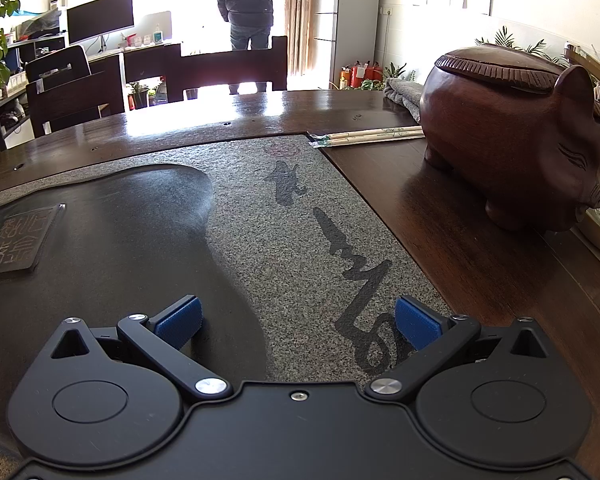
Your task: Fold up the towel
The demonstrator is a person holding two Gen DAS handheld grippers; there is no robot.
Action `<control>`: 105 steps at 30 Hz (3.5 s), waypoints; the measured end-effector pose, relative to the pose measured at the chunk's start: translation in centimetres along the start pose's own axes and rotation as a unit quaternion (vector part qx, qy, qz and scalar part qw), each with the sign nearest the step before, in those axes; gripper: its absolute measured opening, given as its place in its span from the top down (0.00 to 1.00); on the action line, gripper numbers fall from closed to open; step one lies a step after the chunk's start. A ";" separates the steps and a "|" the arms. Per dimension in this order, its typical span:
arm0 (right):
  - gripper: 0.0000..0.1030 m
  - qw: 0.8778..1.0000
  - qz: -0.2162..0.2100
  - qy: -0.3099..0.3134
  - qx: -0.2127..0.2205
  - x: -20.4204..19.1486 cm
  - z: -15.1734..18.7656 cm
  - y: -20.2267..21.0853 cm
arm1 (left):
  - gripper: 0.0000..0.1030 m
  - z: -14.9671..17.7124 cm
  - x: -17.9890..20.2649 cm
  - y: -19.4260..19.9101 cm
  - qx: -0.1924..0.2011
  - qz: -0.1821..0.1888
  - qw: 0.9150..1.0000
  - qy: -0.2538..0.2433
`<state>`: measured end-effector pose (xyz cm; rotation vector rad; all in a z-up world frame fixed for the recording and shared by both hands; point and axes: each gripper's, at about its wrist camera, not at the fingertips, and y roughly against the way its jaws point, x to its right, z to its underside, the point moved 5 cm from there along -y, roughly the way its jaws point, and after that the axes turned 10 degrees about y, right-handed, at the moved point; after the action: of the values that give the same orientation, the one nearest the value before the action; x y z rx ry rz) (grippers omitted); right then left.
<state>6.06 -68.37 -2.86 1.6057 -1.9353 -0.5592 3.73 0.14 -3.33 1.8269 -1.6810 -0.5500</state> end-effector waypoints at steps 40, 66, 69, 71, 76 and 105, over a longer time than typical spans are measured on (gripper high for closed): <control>0.00 1.000 0.000 0.000 0.000 0.0 0.0 0.0 | 0.00 0.1 0.0 0.1 0.000 0.000 1.000 0.000; 0.00 1.000 0.000 0.000 0.000 0.0 0.0 0.1 | 0.00 0.0 0.0 0.1 0.000 0.000 1.000 0.000; 0.00 1.000 0.000 0.000 0.000 0.0 0.0 0.1 | 0.00 0.0 0.0 0.1 0.000 0.000 1.000 0.000; 0.00 1.000 0.000 0.000 0.000 0.0 0.0 0.1 | 0.00 0.0 0.0 0.1 0.000 0.000 1.000 0.000; 0.00 1.000 0.000 0.000 0.000 0.0 0.0 0.1 | 0.00 0.0 0.0 0.1 0.000 0.000 1.000 0.000; 0.00 1.000 0.003 -0.002 -0.003 -0.1 0.0 0.1 | 0.00 -0.1 0.2 0.1 -0.002 -0.015 1.000 0.014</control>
<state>5.99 -68.25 -2.84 1.5957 -1.9383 -0.5653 3.77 -0.06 -3.19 1.8522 -1.6354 -0.5378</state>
